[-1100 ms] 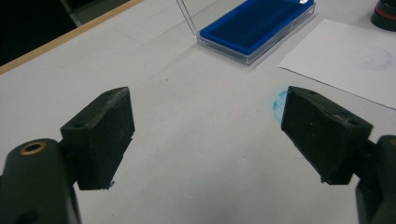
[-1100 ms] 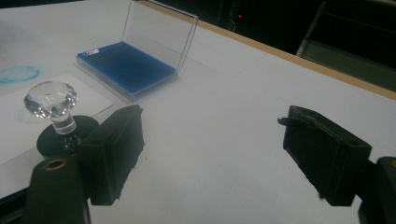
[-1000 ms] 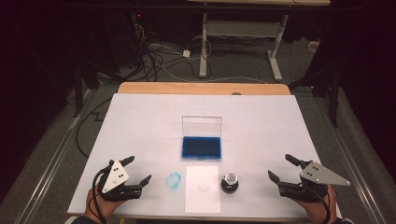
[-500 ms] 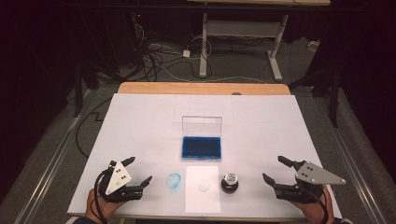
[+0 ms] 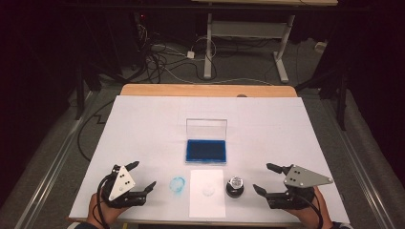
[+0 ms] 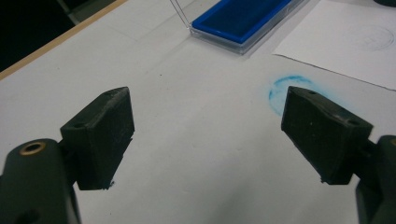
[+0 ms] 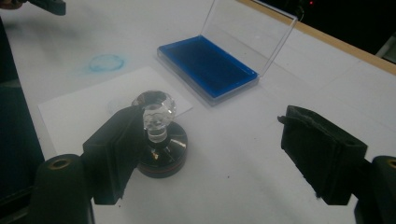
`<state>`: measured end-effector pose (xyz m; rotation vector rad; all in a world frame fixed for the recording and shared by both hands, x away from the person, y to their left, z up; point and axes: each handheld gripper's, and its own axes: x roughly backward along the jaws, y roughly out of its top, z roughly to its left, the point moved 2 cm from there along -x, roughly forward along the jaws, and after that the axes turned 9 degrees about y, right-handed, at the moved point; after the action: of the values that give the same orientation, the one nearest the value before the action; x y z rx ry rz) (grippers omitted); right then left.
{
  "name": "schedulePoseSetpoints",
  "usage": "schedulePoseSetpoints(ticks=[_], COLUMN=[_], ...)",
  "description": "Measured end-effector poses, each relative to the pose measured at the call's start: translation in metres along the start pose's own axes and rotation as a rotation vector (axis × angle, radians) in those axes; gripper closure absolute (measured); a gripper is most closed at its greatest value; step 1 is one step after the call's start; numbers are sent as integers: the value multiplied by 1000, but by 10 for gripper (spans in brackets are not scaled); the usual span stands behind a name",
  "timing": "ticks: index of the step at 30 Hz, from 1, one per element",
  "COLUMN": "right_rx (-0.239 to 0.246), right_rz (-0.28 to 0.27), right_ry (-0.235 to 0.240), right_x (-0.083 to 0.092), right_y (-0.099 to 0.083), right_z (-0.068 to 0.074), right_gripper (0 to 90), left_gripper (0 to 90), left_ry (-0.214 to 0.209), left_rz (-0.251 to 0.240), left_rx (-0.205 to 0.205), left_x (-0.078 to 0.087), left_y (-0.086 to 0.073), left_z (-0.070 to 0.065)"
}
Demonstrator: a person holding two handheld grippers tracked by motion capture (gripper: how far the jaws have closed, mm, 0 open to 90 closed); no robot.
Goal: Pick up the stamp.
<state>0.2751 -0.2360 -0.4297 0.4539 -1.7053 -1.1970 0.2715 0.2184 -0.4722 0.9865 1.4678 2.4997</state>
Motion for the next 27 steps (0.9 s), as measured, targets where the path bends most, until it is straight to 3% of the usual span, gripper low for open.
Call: schedulePoseSetpoints(ticks=[14, 27], right_rx=[-4, 5], right_rz=[88, 187], right_ry=[92, 141], right_x=[-25, -47], right_y=[7, 12], right_z=[5, 7], right_gripper=[177, 209], left_gripper=[163, 164], left_ry=[-13, -19], left_rz=[11, 29], left_rx=[7, 1], left_x=[-2, -4], left_y=[-2, -4], left_z=[0, 0])
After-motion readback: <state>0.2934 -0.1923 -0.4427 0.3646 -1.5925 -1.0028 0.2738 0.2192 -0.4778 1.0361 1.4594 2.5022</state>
